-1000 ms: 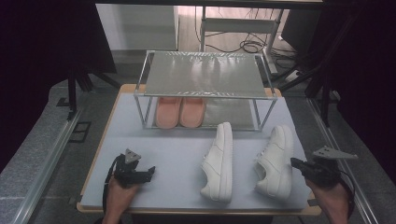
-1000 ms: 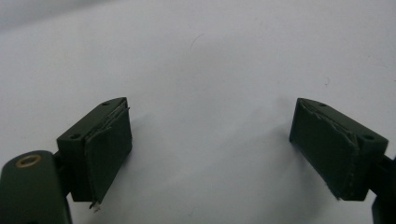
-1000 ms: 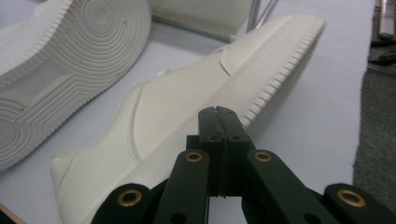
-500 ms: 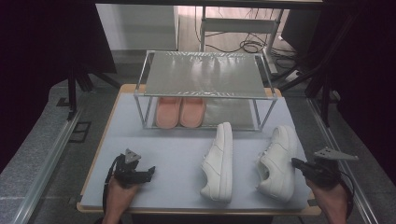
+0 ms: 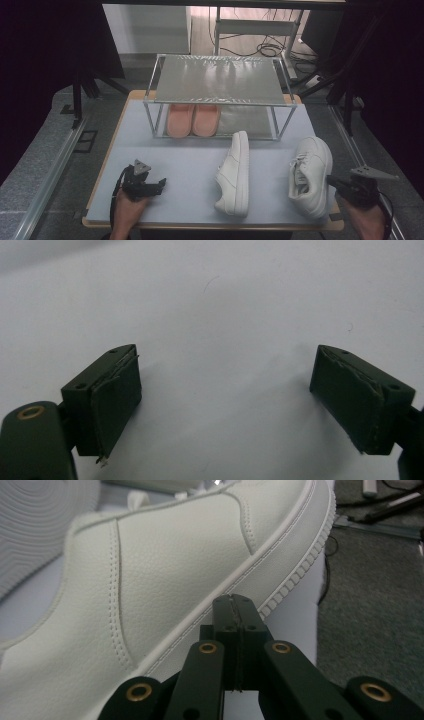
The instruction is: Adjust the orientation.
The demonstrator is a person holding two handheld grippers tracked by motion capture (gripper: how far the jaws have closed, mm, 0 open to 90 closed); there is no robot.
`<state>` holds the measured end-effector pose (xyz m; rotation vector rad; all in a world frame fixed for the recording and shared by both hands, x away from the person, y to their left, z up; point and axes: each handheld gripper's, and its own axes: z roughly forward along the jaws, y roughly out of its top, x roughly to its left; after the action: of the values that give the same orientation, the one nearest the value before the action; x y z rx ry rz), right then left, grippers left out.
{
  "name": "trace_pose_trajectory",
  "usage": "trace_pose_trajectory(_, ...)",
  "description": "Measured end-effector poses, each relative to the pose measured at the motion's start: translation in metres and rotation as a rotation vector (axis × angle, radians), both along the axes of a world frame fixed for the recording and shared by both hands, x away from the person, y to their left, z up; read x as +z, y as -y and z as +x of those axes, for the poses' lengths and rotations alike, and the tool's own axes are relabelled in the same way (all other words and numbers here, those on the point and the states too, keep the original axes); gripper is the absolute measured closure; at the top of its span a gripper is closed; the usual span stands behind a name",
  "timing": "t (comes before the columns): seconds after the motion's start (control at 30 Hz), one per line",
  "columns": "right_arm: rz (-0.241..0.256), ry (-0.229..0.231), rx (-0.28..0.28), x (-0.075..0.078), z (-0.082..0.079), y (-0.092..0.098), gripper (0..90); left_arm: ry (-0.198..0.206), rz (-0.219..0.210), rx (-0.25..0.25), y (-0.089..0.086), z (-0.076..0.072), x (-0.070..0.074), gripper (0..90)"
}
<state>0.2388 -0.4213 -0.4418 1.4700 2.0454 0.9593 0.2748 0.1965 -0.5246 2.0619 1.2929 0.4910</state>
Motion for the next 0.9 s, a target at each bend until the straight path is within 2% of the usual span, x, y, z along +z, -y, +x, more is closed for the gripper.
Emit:
trace_pose_trajectory(0.13, -0.038, -0.027, -0.048, -0.01, -0.001, 0.009, 89.9, 0.0, 0.0, 0.0, 0.0, 0.0, 0.0, 13.1)
trace_pose_trajectory(0.2, 0.008, -0.022, -0.053, -0.014, -0.001, 0.014, 89.9, 0.0, -0.001, 0.0, 0.0, 0.0, 0.0, 13.1)
trace_pose_trajectory(0.33, 0.014, -0.024, -0.056, -0.016, 0.001, 0.016, 89.9, 0.0, 0.0, 0.0, 0.0, 0.0, 0.0, 13.1)
trace_pose_trajectory(0.53, -0.029, -0.05, -0.089, -0.025, 0.01, 0.014, 89.9, -0.001, -0.001, 0.0, 0.0, 0.0, 0.0, 13.1)
trace_pose_trajectory(0.6, -0.048, -0.076, -0.086, -0.033, 0.015, 0.012, 90.0, -0.001, -0.001, 0.0, 0.0, 0.0, 0.0, 13.1)
trace_pose_trajectory(0.67, -0.02, -0.097, -0.068, -0.041, 0.02, 0.008, 89.9, -0.001, -0.001, 0.0, 0.0, 0.0, 0.0, 13.1)
trace_pose_trajectory(0.77, 0.017, -0.086, -0.05, -0.046, 0.024, 0.004, 89.9, 0.0, -0.001, 0.0, 0.0, 0.0, 0.0, 13.2)
trace_pose_trajectory(0.9, 0.01, -0.084, -0.045, -0.046, 0.028, -0.001, 89.9, 0.0, -0.001, 0.0, 0.0, 0.0, 0.0, 13.2)
